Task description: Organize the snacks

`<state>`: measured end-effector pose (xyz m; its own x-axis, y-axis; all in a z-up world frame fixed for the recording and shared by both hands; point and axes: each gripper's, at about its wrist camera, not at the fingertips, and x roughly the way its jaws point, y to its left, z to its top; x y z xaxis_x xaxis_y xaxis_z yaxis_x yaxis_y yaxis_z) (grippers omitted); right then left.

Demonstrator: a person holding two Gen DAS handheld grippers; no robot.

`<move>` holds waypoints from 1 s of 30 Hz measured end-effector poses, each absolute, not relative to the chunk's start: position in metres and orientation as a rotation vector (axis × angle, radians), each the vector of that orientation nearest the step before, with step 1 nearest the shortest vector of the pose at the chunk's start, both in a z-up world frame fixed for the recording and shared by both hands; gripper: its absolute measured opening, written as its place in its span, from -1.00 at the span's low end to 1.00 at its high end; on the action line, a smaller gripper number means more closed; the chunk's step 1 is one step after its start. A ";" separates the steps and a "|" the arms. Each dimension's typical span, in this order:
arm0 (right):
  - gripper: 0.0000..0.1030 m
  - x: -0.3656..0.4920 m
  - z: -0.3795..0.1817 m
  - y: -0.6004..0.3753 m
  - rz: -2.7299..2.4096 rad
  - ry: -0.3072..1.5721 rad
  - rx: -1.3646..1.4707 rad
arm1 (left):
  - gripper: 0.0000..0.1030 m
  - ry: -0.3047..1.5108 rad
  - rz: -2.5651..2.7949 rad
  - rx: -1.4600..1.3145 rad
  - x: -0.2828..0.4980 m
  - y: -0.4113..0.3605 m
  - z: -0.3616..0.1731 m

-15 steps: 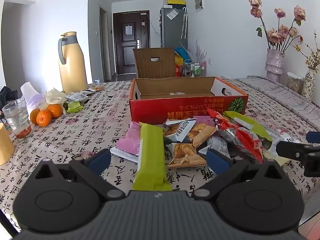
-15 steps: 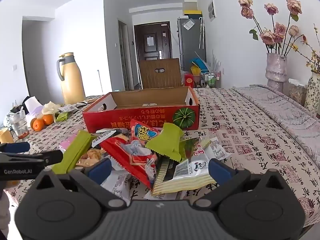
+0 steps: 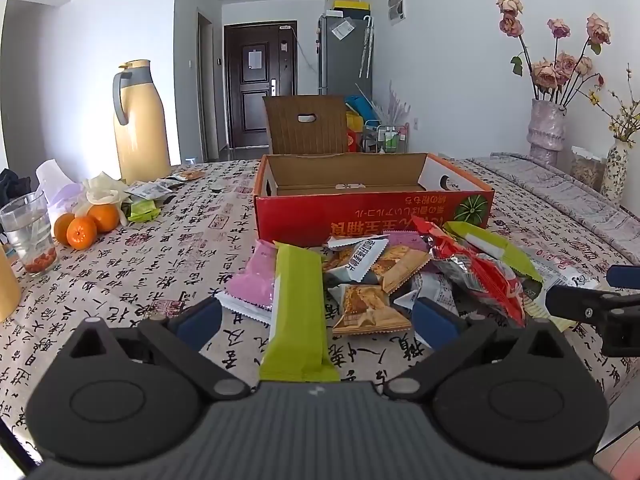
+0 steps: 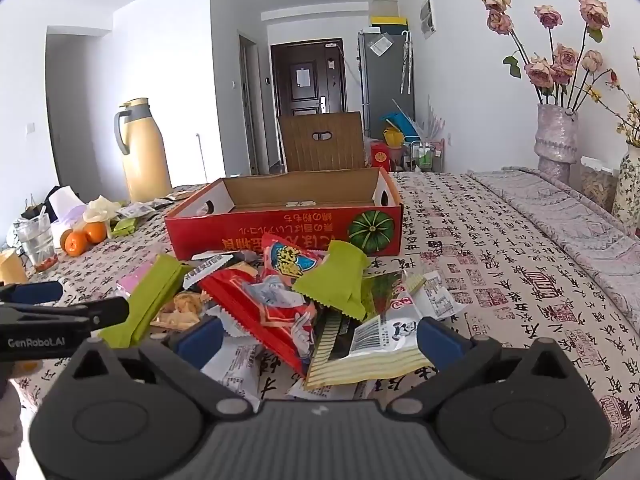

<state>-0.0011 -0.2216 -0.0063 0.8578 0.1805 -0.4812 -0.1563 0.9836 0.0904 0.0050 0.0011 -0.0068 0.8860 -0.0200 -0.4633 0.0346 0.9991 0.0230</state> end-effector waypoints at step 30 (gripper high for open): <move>1.00 -0.001 -0.006 -0.218 0.175 0.513 0.045 | 1.00 0.477 -0.032 0.028 0.002 0.001 -0.006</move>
